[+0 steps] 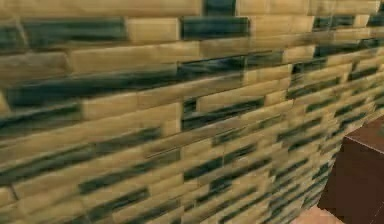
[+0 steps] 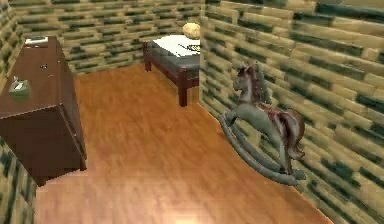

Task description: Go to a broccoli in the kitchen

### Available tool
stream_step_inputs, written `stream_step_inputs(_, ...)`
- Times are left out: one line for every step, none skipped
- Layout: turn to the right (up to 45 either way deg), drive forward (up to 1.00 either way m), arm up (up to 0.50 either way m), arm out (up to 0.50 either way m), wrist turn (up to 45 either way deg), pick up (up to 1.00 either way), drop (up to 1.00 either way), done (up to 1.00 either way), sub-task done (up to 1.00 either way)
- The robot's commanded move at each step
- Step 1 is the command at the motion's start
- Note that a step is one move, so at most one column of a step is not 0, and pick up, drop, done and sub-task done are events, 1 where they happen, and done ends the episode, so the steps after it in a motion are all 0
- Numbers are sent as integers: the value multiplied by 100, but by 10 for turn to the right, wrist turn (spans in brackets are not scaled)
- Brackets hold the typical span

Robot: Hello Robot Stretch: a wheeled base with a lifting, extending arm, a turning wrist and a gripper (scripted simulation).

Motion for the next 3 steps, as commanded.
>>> stream_step_inputs(-450,0,0,0,0,0,0,0,0)
stream_step_inputs(-450,0,0,0,0,0,0,0,0)
stream_step_inputs(-300,0,0,0,0,0,0,0,0)
